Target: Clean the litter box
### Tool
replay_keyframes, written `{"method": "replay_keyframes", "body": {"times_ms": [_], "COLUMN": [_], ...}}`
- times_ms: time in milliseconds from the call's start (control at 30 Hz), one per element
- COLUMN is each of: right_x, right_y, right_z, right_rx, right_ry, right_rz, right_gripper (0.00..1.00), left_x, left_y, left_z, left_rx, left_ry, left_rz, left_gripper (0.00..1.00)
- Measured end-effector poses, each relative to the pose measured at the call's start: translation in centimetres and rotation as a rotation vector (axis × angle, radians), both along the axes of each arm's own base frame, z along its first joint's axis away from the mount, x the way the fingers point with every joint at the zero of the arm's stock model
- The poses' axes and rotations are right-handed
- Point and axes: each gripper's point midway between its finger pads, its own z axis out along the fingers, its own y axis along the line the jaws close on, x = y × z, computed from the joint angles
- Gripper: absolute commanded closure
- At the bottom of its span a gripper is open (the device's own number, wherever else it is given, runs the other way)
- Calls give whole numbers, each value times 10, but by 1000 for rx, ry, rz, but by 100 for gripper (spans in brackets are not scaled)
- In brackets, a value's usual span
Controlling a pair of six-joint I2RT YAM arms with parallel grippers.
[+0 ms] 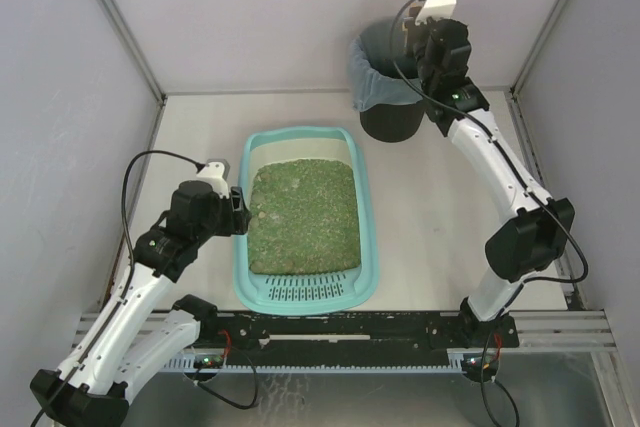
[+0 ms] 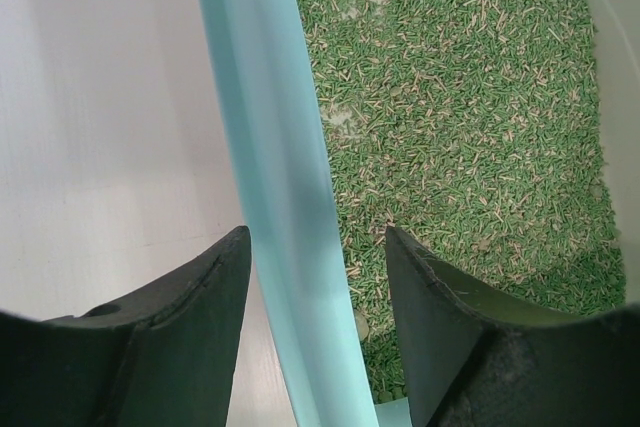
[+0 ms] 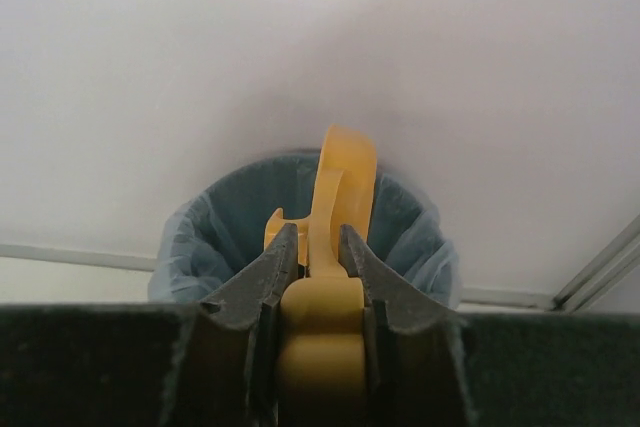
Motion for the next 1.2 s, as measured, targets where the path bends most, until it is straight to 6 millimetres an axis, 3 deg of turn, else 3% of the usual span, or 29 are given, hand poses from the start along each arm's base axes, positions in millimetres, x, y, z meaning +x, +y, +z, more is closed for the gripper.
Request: {"method": "replay_keyframes", "body": {"times_ms": [200,300,533,733,833,1033,1200], "right_x": [-3,-17,-100,-164,-180,-212,-229], "right_y": [3,8,37,86,112,162,190], "right_z": [18,18,33,34,6,-82,-128], "right_rx": [-90,-73,150,352,398,376,374], "right_ry": [-73,-92,-165,-90,21,336,495], "right_rz": [-17,14,251,516,600,642,602], "right_gripper": [100,100,100,100,100,100,100], "left_x": [0,1,3,3,3,3,4], "left_y": [0,0,-1,-1,0,0,0], "left_z": [-1,-3,-14,-14,-14,-16,-21], "left_rx": [1,5,24,25,29,33,41], "left_ry": [3,13,58,59,58,66,85], "left_rz": [0,0,0,1,7,7,7], "left_gripper": [40,41,43,43,43,43,44]}}
